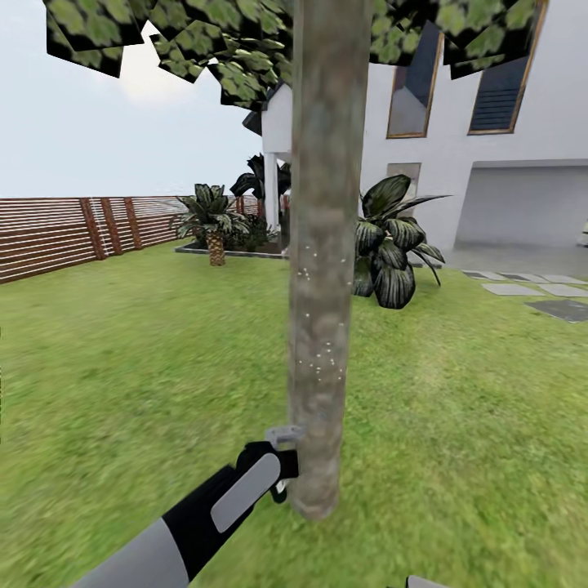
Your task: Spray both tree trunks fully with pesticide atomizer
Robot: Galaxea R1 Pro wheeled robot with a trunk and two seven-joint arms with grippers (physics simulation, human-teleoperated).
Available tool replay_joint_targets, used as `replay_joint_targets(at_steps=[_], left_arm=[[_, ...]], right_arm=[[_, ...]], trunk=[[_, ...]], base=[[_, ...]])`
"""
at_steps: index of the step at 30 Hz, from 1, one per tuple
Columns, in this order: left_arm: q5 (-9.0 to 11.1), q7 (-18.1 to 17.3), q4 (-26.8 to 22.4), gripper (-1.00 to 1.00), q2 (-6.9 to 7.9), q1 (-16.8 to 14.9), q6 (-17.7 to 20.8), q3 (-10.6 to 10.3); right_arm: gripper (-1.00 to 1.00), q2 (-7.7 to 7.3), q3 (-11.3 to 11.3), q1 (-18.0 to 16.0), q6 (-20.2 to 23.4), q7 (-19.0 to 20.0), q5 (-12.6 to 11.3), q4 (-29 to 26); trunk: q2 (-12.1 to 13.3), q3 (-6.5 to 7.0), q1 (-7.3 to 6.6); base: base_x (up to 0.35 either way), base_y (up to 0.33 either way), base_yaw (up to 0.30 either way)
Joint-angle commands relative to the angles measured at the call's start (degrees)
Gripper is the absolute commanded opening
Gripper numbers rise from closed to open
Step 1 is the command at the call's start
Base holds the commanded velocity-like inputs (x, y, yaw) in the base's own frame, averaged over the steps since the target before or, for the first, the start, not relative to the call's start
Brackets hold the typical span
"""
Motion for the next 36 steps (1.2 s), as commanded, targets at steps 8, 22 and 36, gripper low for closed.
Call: replay_joint_targets(at_steps=[8, 22, 36], left_arm=[[0.2, 0.3, -0.1, -1.0, 0.14, 0.6, -1.4, -0.5], [0.2, 0.2, -0.1, -1.0, -0.02, 0.6, -1.5, -5.9], [0.2, -1.6, 0.0, -1.0, -0.01, 0.6, -1.5, -6.6]], right_arm=[[-1.0, -0.07, 0.2, 0.0, -0.2, -0.3, -0.5, 0.0], [-1.0, -0.06, 0.0, 0.0, -0.2, -0.3, -0.8, 0.0], [-1.0, -0.03, 0.1, -0.1, -0.2, -0.3, -0.8, 0.0]], trunk=[[-0.1, -0.12, 0.03], [-0.1, -0.12, 0.03], [-0.1, -0.12, 0.03]], base=[[0.0, 0.311, -0.099], [0.034, 0.177, -0.277], [0.06, 0.325, -0.189]])
